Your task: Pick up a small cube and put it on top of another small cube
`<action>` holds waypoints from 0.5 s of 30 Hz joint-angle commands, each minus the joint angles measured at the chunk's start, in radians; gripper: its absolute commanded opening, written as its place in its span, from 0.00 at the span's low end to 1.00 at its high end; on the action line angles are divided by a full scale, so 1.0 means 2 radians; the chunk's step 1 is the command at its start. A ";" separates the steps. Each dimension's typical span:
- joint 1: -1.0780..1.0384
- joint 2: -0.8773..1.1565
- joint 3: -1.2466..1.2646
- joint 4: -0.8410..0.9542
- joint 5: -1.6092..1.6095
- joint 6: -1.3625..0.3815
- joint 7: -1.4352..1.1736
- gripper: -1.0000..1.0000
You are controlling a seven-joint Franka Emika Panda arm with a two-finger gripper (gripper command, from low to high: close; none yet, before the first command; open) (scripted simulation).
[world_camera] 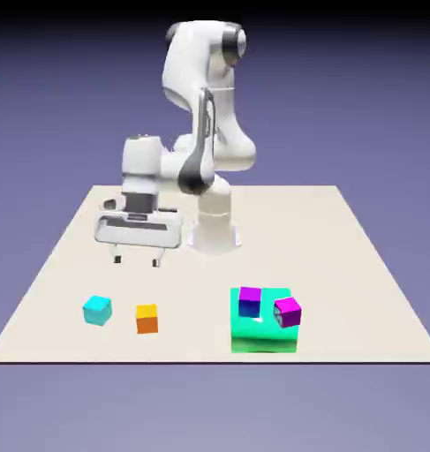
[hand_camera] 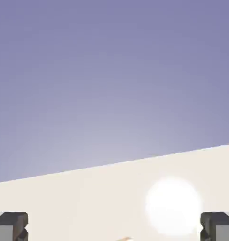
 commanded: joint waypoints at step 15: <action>-0.125 0.232 0.043 0.090 0.143 0.034 -0.165 0.50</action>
